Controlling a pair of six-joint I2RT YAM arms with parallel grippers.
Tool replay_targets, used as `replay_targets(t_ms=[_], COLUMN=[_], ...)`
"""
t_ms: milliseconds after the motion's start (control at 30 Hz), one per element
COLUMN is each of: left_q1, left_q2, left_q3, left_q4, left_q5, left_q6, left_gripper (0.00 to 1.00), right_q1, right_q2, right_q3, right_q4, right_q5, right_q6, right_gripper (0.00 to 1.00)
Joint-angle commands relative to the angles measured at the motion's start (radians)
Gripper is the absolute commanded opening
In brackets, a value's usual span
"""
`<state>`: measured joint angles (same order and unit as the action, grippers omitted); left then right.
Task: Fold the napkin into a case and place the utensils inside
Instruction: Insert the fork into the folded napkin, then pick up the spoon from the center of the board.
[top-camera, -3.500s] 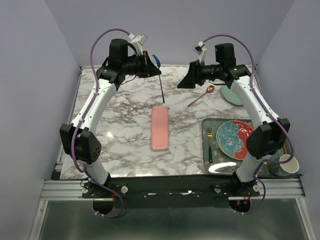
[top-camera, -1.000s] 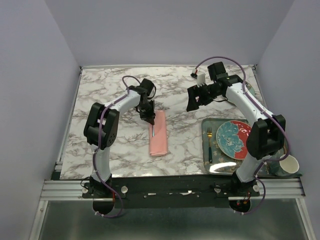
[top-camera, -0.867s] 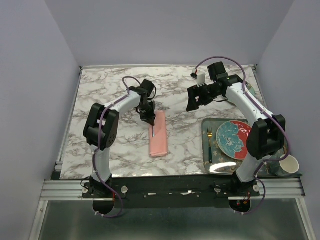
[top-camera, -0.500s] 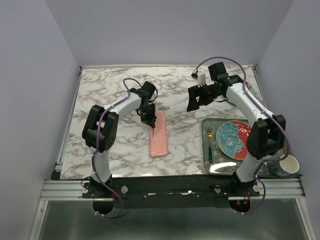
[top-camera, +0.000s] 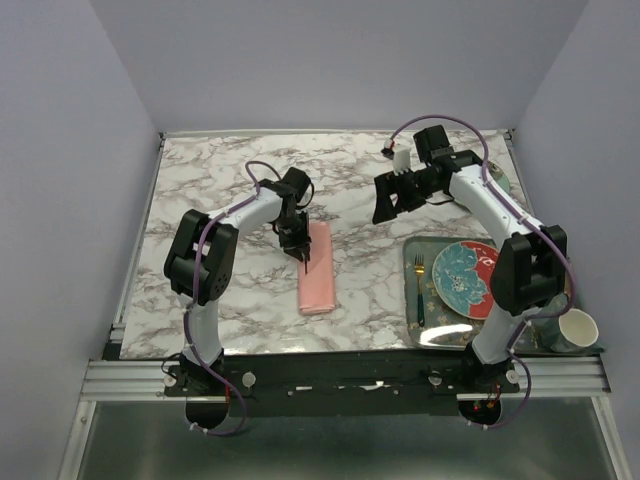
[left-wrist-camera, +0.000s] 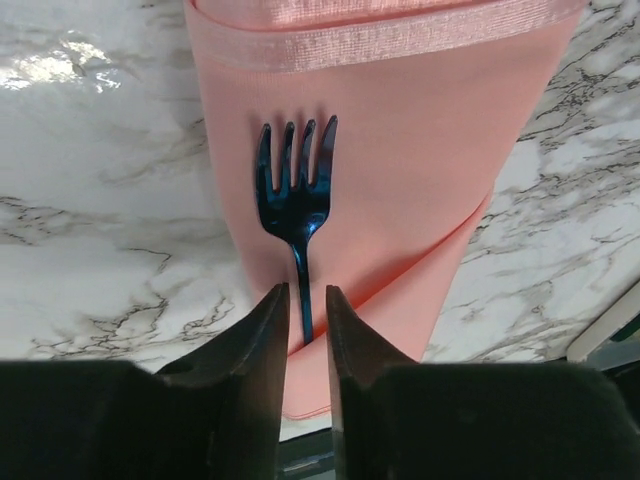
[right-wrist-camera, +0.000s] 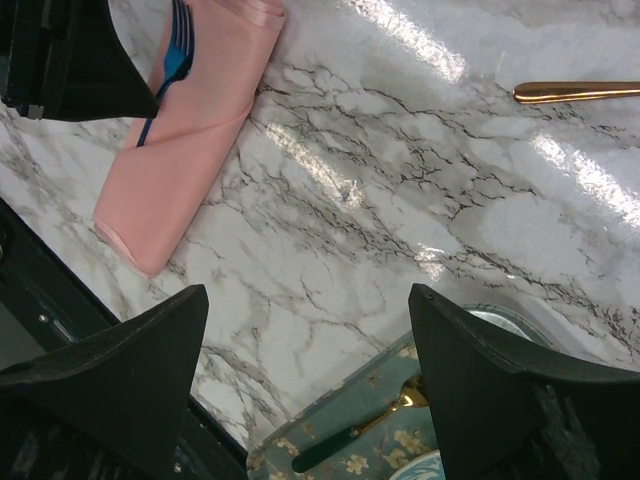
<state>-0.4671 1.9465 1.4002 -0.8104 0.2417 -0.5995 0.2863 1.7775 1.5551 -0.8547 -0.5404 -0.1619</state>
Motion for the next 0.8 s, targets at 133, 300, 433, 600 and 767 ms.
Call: replay_targets(t_ms=[133, 300, 433, 600, 767], left_q1=[0.036, 0.103, 0.179, 0.261, 0.297], left_q2=[-0.133, -0.237, -0.207, -0.221, -0.241], left_q3=[0.140, 0.180, 0.273, 0.258, 0.203], left_q4=[-0.020, 0.128, 0.119, 0.125, 0.122], left_q5=[-0.162, -0.286, -0.311, -0.317, -0.289], left_q6=[0.090, 0.141, 0.156, 0.150, 0.147], left_gripper=[0.47, 0.54, 0.55, 0.56, 0.56], right_q1=[-0.027, -0.029, -0.038, -0.038, -0.039], right_q2=[0.085, 0.169, 0.293, 0.410, 0.514], right_q3=[0.140, 0.207, 0.324, 0.477, 0.527], right_q4=[0.028, 0.029, 0.011, 0.048, 0.051], right_q5=[0.268, 0.613, 0.704, 0.779, 0.842], right_q6=[0.204, 0.328, 0.386, 0.418, 0.446], right_gripper=[0.89, 0.84, 0.82, 0.79, 0.79])
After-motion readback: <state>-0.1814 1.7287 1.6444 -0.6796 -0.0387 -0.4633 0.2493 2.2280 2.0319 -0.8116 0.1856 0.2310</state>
